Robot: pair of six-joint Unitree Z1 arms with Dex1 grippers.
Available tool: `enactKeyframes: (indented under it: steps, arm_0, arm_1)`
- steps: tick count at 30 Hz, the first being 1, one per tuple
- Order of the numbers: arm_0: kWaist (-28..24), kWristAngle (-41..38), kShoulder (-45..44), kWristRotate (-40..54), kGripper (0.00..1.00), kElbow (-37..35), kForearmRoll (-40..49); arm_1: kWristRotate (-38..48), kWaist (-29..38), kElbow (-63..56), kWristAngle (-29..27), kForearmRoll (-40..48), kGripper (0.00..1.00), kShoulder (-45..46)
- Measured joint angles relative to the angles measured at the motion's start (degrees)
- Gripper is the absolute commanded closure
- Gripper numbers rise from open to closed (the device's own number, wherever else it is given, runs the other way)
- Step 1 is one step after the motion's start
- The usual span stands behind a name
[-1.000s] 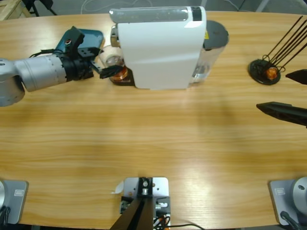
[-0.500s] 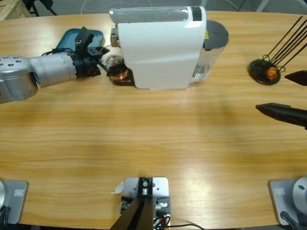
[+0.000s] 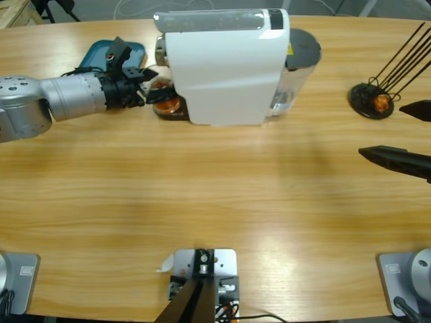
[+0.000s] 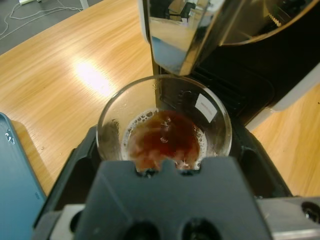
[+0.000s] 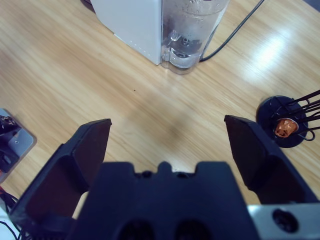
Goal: Pour coffee
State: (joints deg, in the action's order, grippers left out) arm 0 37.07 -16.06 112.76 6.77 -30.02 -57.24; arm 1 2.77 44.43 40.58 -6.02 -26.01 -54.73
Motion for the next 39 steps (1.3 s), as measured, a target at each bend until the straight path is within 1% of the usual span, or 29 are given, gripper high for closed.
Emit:
enactKeyframes:
  steps: [4,13,17,25,30,33,36,37,38,39]
  arm_0:
    - [-0.49,-0.06,0.00,0.00,0.492,0.01,0.00]
    - [-6.03,-0.06,-1.96,0.00,0.492,2.27,0.23]
    - [-9.94,-0.06,-4.43,0.00,0.491,4.01,0.28]
    - [-20.27,-0.10,-7.16,-0.01,0.487,4.86,0.34]
    - [-24.09,-0.10,-7.05,-0.01,0.487,4.87,0.35]
    - [-25.15,-0.11,-6.47,-0.01,0.483,4.86,0.35]
    - [-25.26,-0.11,-5.22,-0.01,0.458,4.80,0.35]
    - [-25.25,-0.11,-4.75,-0.01,0.411,4.78,0.35]
    - [-25.26,-0.11,-4.19,-0.01,0.315,4.72,0.35]
    - [-25.26,-0.11,-3.60,-0.01,0.246,4.65,0.35]
  arm_1:
    - [0.00,0.00,0.00,0.00,0.16,0.013,0.00]
    - [0.00,0.00,0.00,0.00,0.20,0.013,0.00]
    - [0.00,0.00,-0.01,0.00,0.46,0.013,-0.01]
    - [0.00,-0.01,-0.06,0.00,1.44,0.013,-0.36]
    - [0.00,-0.19,-0.06,0.00,1.94,0.013,-0.64]
    - [0.00,-0.32,-0.06,0.00,2.61,0.013,-1.01]
    - [0.00,-0.61,-0.06,0.00,2.93,0.013,-1.74]
    - [0.00,-0.75,-0.06,0.00,3.06,0.013,-1.97]
    - [0.00,-0.86,-0.06,0.00,3.18,0.013,-2.13]
    - [-0.01,-0.97,-0.06,0.00,3.30,0.013,-2.22]
